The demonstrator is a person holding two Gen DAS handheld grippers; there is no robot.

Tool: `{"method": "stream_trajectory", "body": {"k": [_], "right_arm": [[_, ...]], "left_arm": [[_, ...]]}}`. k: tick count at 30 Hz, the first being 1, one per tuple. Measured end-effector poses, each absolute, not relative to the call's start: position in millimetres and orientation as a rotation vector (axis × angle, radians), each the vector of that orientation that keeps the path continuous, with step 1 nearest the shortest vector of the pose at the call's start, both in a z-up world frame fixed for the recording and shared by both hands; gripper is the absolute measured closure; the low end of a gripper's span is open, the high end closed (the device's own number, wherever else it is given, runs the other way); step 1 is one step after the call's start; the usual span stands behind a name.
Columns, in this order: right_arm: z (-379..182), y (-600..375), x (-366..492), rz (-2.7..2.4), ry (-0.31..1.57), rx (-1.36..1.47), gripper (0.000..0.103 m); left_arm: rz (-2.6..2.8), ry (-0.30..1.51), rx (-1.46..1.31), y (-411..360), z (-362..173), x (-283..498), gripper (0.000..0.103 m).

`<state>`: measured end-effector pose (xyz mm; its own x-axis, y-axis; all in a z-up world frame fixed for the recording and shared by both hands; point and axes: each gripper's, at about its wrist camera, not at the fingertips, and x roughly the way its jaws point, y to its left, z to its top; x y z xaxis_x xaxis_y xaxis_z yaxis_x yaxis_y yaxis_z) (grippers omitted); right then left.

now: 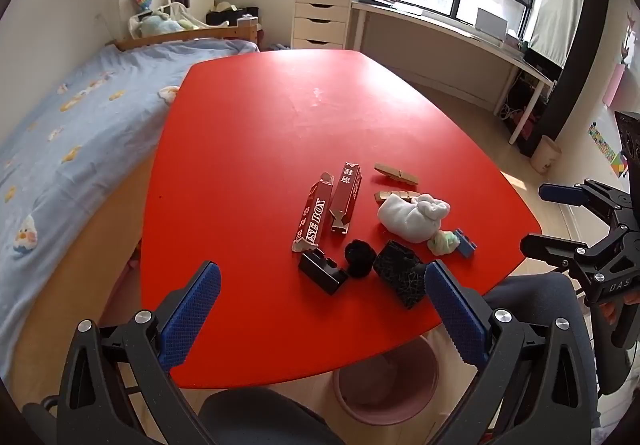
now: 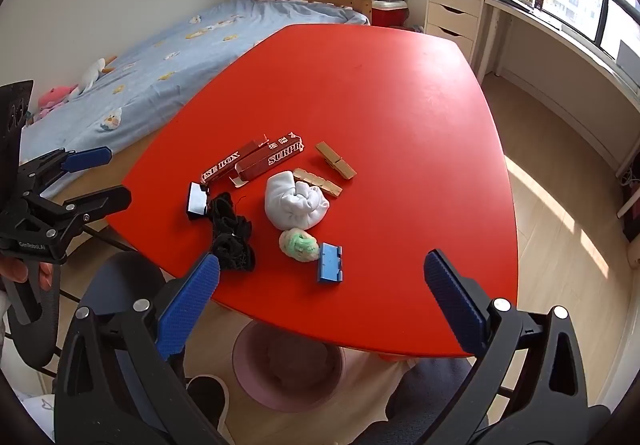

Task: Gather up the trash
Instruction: 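Move both tools toward the items on the red table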

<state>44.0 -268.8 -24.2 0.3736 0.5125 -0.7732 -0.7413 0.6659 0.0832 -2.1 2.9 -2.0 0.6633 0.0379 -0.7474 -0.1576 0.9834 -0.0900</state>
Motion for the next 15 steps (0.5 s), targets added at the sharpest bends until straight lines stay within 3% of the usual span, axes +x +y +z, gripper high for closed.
{"method": "stream_trajectory", "body": {"k": [15], "right_arm": [[-35, -264, 45, 0.820, 0.881, -0.307, 0.003]], "left_arm": [[0.097, 0.847, -0.151, 2, -6, -1, 0.005]]}}
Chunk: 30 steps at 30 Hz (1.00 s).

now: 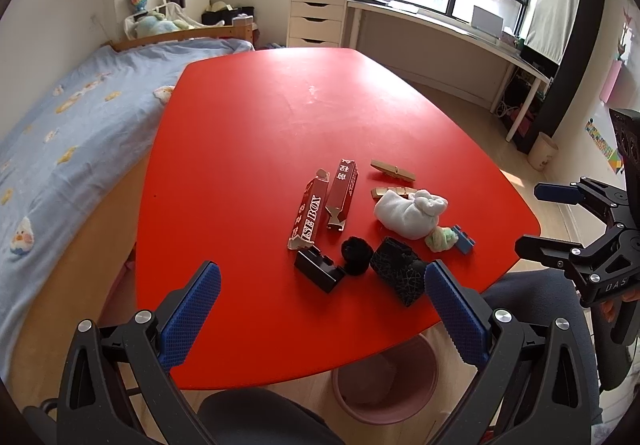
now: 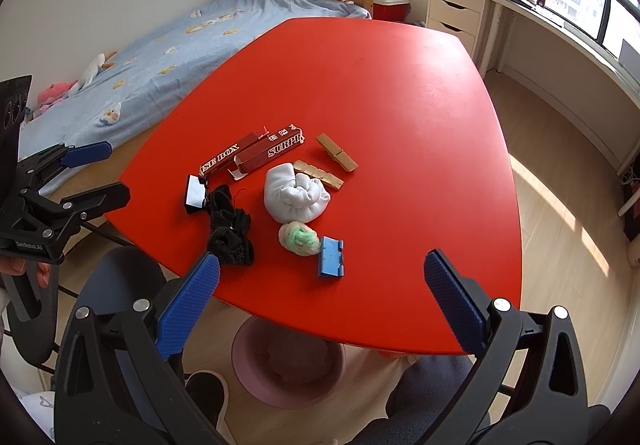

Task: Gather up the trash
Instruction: 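Move both tools toward the items on the red table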

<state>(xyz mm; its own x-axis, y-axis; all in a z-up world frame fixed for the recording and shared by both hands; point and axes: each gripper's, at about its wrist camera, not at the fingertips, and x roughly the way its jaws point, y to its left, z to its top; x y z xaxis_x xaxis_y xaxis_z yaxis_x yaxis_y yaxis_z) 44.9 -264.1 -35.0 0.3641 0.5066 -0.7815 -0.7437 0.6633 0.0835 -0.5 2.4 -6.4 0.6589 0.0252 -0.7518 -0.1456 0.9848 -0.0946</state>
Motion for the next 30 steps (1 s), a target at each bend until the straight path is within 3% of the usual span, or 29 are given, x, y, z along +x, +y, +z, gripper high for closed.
{"method": "stream_trajectory", "body": {"k": [30], "right_arm": [[-43, -263, 56, 0.842, 0.931, -0.270, 0.003]], "left_arm": [[0.095, 0.874, -0.158, 11, -15, 13, 0.005]]}}
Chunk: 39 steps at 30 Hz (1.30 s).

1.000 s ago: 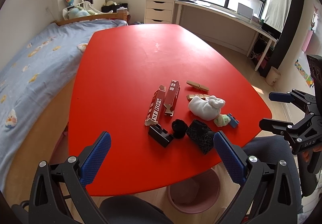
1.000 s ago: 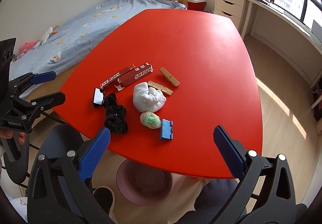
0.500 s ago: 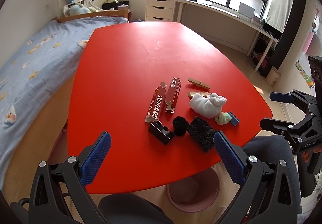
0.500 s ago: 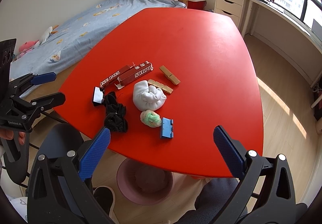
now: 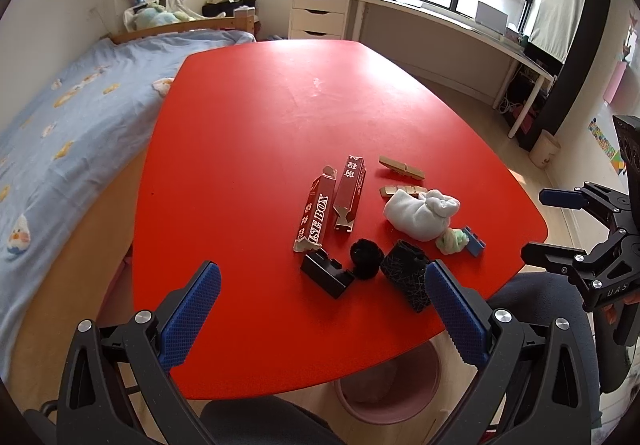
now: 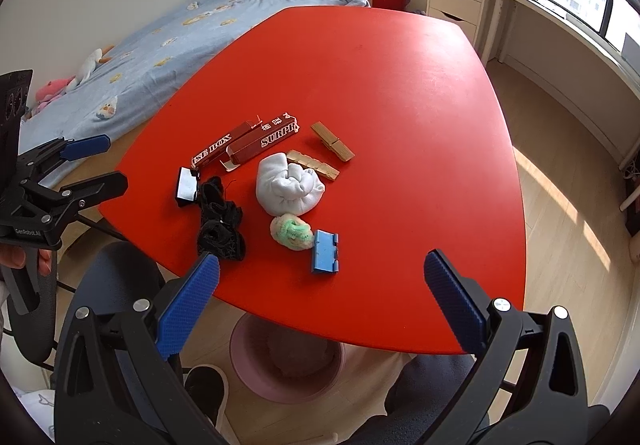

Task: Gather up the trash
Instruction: 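Move both tools toward the items on the red table, then grasp the red printed box with the left tool while the right tool grasps the blue clip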

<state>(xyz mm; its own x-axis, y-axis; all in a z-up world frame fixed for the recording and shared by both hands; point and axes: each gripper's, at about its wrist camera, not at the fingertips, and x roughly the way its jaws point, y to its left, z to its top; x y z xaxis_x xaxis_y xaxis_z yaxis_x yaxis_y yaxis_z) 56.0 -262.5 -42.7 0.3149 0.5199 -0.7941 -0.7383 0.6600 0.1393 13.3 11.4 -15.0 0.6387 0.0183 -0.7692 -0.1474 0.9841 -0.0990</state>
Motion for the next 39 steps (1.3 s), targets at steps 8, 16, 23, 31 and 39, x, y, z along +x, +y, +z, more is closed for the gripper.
{"method": "stream_trajectory", "body": {"k": [8, 16, 23, 31, 39], "right_arm": [[-54, -253, 71, 0.824, 0.943, -0.319, 0.003], [-77, -246, 83, 0.795, 1.032, -0.391, 0.003], [-89, -242, 87, 0.822, 1.054, -0.390, 0.004], [-99, -233, 86, 0.845, 1.078, -0.403, 0.032], [-104, -233, 83, 0.851, 1.080, -0.410, 0.061]], "left_arm": [[0.076, 0.932, -0.123, 23, -23, 44, 0.005], [0.046, 1.054, -0.082, 34, -46, 81, 0.005], [0.025, 1.131, -0.069, 38, -62, 99, 0.006], [0.009, 1.161, -0.048, 34, -70, 110, 0.025], [0.021, 1.147, -0.033, 34, -69, 114, 0.056]]}}
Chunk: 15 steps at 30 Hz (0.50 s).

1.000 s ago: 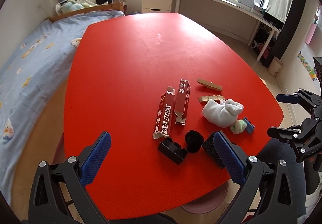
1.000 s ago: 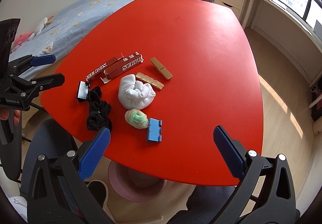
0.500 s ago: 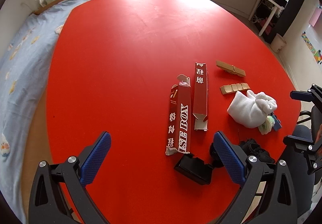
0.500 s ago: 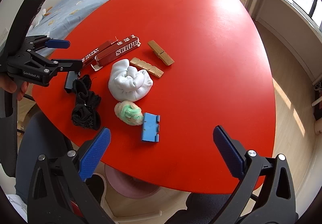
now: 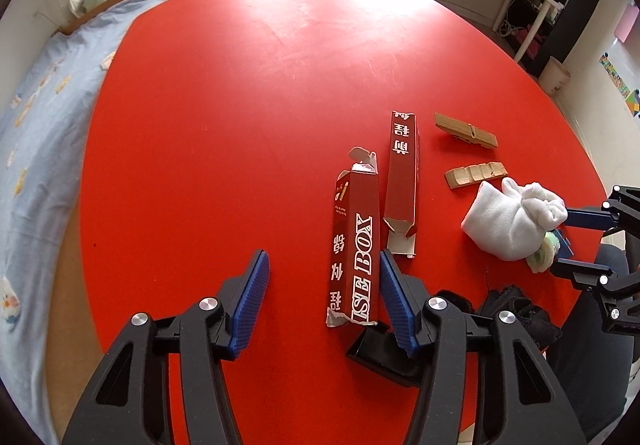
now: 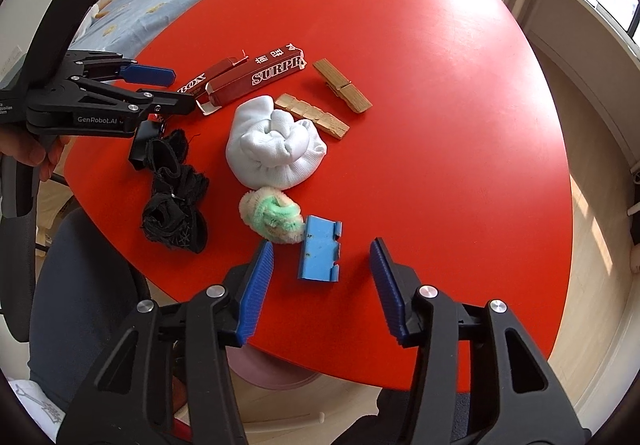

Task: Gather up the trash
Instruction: 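Grasp the red printed box with the left tool while the right tool grasps the blue clip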

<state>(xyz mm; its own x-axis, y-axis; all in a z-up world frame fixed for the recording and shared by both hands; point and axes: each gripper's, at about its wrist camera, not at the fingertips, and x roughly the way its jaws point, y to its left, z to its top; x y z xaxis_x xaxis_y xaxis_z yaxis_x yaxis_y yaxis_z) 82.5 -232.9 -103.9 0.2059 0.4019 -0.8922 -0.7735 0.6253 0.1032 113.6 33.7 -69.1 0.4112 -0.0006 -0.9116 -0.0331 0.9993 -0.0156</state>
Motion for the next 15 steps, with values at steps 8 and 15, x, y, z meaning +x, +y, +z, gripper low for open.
{"method": "stream_trajectory", "body": {"k": [8, 15], "right_arm": [[-103, -236, 84, 0.840, 1.070, -0.412, 0.082], [-98, -243, 84, 0.823, 1.059, -0.397, 0.084]], "left_arm": [[0.030, 1.136, -0.029, 32, -67, 112, 0.089], [0.048, 1.111, -0.049, 33, -63, 103, 0.089]]}}
